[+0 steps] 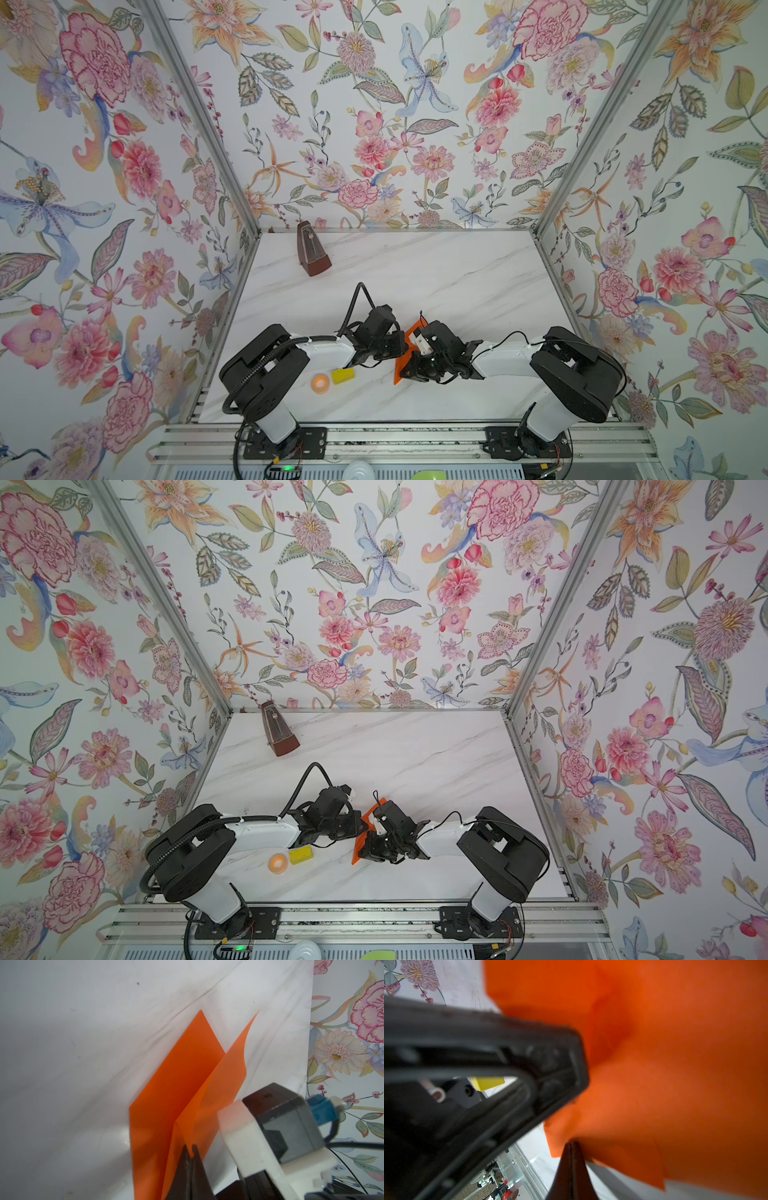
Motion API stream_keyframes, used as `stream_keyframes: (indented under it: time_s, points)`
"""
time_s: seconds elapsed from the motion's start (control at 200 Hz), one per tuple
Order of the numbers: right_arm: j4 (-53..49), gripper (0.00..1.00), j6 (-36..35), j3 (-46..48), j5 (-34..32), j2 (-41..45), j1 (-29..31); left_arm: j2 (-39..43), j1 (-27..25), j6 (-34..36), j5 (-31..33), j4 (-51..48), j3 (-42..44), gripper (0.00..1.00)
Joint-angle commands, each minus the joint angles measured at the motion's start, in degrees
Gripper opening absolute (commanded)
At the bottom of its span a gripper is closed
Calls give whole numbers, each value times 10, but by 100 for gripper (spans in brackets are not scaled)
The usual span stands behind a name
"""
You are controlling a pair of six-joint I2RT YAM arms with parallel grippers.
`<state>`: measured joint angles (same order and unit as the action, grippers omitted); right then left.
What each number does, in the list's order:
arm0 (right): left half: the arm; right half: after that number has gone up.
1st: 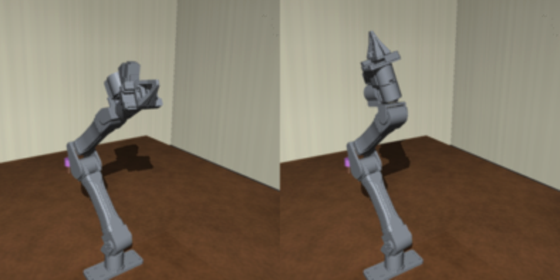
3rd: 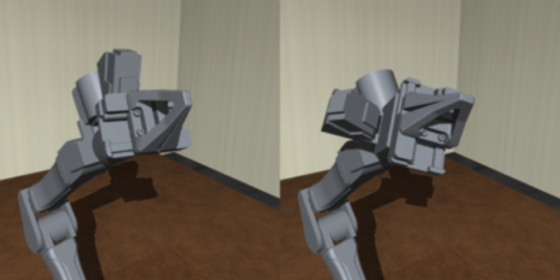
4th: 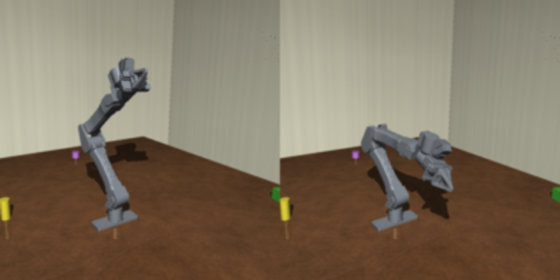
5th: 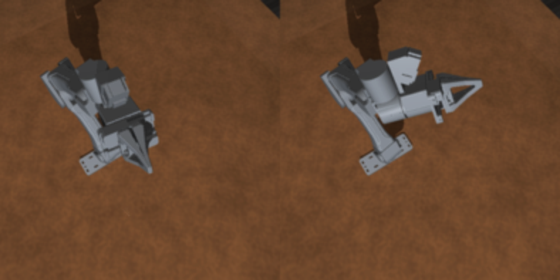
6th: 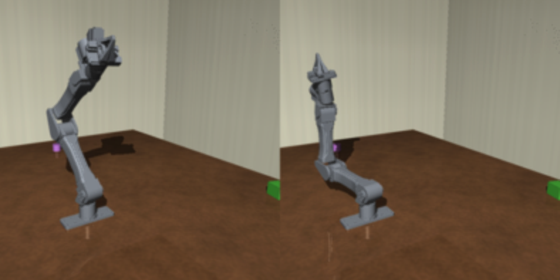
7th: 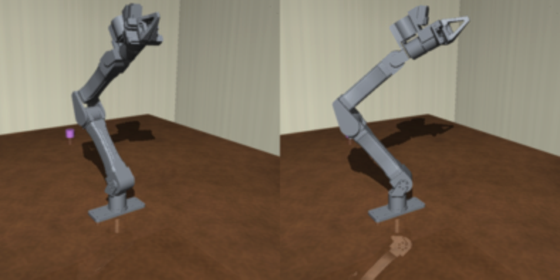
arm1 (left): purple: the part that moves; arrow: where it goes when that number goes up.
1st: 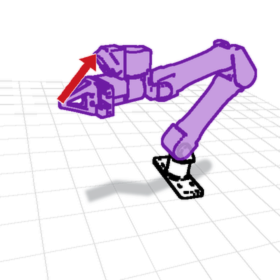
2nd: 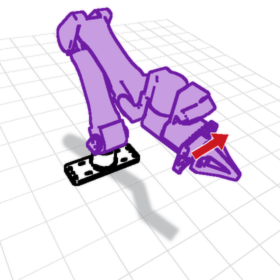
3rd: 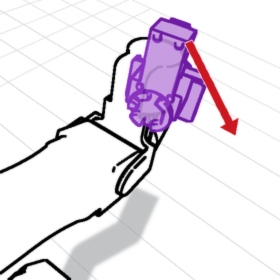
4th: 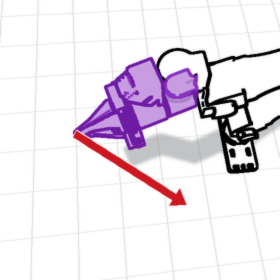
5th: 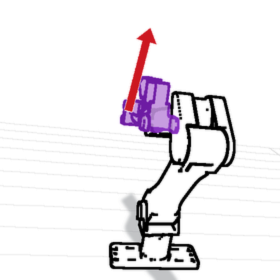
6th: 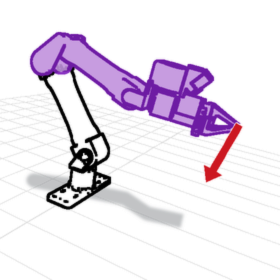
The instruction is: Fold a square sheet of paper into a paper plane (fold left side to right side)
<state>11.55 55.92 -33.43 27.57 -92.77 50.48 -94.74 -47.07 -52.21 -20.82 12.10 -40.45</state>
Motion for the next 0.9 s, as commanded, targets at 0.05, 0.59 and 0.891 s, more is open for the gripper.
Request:
stream_keyframes:
  time_s: [0.05, 0.59, 0.891]
  points:
    - [-87, 10, 11, 23, -49, 54, -5, 0, -5, -4, 5, 16, -11, 0]
    - [-12, 37, 9, 75, 24, 95, -160, 72, -3, 33, 41, -64, 16, 3]
    - [-4, 28, -13, 43, 41, 37, -165, 57, -5, 26, 20, -21, 21, 34]
